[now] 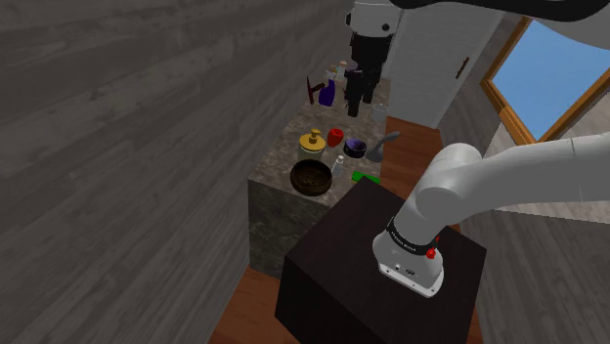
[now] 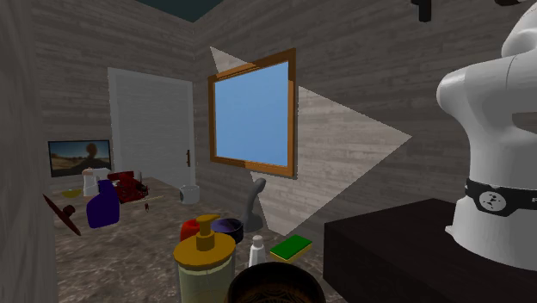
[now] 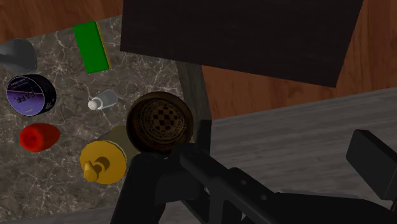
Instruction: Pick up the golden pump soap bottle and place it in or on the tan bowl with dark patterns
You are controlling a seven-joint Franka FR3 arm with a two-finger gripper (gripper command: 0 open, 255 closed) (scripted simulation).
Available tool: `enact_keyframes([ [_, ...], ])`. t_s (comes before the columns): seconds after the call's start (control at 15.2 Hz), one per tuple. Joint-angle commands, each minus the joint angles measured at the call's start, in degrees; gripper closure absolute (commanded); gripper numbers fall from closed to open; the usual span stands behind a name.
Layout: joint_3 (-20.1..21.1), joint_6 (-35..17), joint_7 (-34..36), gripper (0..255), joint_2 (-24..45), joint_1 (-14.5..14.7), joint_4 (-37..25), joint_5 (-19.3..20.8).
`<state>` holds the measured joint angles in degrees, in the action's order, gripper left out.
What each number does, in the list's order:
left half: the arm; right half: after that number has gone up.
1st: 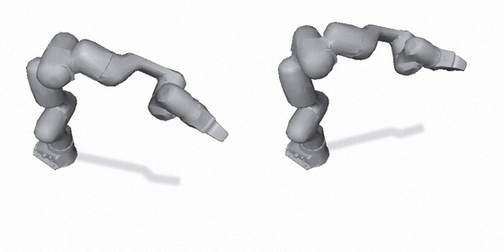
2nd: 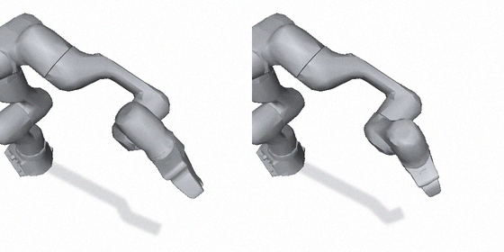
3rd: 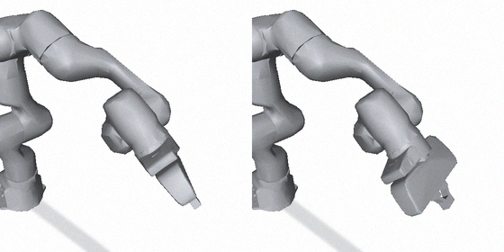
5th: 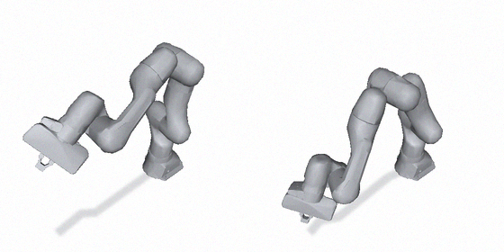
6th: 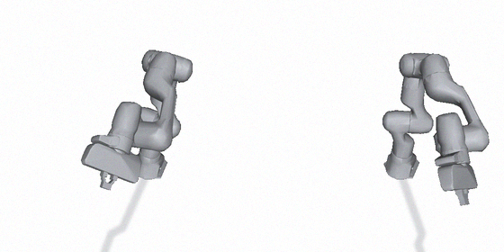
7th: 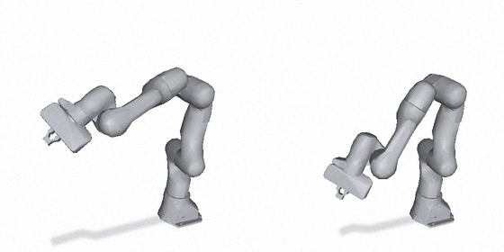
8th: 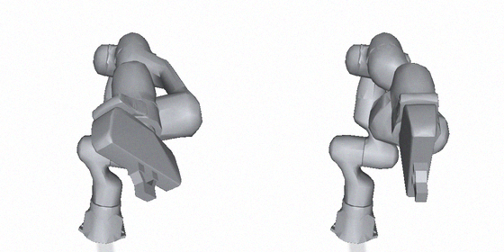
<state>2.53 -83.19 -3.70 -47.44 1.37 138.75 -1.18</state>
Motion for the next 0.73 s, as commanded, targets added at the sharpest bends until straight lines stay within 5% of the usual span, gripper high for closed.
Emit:
enact_keyframes([
  [0.0, 0.0, 0.0, 0.0, 0, 0.0, 0.0, 0.0, 0.0],
  [0.66, -7.6, -17.8, -8.3, 0, 12.2, -3.2, 4.6, 5.9],
])
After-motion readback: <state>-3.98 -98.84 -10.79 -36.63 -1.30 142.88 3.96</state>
